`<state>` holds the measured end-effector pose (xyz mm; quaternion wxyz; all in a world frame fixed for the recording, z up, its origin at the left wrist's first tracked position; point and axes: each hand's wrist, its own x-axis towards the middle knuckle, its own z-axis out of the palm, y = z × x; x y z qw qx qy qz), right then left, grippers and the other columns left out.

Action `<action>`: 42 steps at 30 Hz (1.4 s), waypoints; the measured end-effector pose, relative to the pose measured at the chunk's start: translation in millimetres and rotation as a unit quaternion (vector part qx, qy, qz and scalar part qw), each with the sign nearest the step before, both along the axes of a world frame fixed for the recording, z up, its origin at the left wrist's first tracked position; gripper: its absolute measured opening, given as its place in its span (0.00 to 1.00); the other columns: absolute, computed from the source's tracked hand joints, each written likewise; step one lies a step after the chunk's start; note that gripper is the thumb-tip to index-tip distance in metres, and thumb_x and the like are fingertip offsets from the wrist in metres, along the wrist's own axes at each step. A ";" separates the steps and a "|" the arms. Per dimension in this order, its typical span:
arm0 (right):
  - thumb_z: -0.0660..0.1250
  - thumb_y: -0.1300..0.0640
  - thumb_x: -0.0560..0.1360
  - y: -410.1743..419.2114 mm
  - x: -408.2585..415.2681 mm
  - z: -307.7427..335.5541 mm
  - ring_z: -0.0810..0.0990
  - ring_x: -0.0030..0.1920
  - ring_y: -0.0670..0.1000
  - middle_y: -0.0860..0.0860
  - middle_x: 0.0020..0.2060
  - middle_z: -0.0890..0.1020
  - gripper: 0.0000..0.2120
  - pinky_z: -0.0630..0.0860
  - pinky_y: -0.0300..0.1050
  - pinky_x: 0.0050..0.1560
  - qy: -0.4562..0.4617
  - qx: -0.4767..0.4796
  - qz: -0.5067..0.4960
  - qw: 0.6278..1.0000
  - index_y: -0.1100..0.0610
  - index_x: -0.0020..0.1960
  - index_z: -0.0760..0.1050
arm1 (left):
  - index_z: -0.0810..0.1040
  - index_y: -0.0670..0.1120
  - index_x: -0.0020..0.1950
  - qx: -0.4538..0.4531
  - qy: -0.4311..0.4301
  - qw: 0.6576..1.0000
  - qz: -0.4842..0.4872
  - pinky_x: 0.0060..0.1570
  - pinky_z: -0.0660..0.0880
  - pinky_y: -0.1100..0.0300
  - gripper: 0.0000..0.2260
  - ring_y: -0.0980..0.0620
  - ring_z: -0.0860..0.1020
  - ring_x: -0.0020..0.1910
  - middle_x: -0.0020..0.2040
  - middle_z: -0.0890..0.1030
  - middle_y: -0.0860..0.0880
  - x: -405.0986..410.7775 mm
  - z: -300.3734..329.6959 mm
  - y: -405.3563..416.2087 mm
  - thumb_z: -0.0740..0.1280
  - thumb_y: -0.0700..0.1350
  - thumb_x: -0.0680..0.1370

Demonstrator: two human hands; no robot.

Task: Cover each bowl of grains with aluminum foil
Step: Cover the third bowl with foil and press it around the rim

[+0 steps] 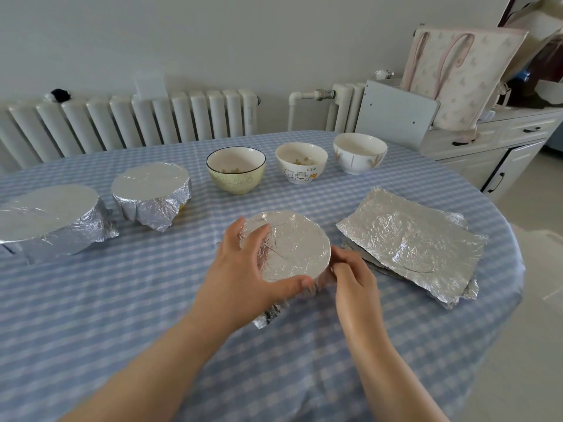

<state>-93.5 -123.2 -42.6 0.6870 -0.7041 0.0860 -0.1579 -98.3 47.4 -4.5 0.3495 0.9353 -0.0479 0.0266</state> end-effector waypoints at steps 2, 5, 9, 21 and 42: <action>0.60 0.56 0.81 -0.5 1.2 5.2 0.78 0.38 0.46 0.45 0.33 0.80 0.12 0.73 0.41 0.43 0.012 -0.005 0.024 1.000 0.56 0.42 0.78 | 0.56 0.58 0.77 0.004 -0.006 1.000 0.029 0.71 0.60 0.51 0.53 0.50 0.51 0.78 0.78 0.43 0.57 -7.0 -1.3 -10.2 0.60 0.79 0.55; 0.63 0.47 0.79 0.2 6.2 5.6 0.78 0.37 0.46 0.44 0.33 0.79 0.11 0.73 0.43 0.42 0.015 -0.043 0.040 0.998 0.50 0.40 0.75 | 0.52 0.57 0.78 0.032 -0.012 0.999 0.034 0.72 0.59 0.48 0.53 0.46 0.47 0.78 0.78 0.36 0.54 -12.6 -0.5 -15.7 0.57 0.79 0.58; 0.62 0.39 0.71 4.8 8.8 -5.0 0.80 0.48 0.48 0.51 0.48 0.81 0.15 0.74 0.43 0.49 0.022 -0.106 0.042 0.993 0.46 0.51 0.76 | 0.45 0.58 0.79 0.056 0.016 0.998 0.011 0.72 0.56 0.47 0.57 0.45 0.47 0.78 0.78 0.35 0.53 -9.4 5.8 -9.5 0.57 0.80 0.56; 0.59 0.58 0.81 5.8 -10.6 -4.8 0.76 0.40 0.31 0.45 0.40 0.78 0.03 0.67 0.24 0.42 -0.042 -0.085 0.023 0.995 0.52 0.53 0.71 | 0.44 0.60 0.78 0.086 0.005 0.996 -0.037 0.74 0.55 0.48 0.58 0.52 0.47 0.78 0.79 0.44 0.56 5.1 0.0 9.8 0.62 0.80 0.55; 0.63 0.60 0.79 15.2 0.4 -6.2 0.75 0.37 0.37 0.44 0.38 0.79 0.09 0.69 0.29 0.39 0.020 -0.010 -0.099 0.995 0.49 0.42 0.72 | 0.48 0.60 0.78 0.028 -0.029 0.999 -0.037 0.68 0.62 0.55 0.58 0.53 0.56 0.76 0.77 0.48 0.57 5.1 -5.4 8.9 0.64 0.79 0.53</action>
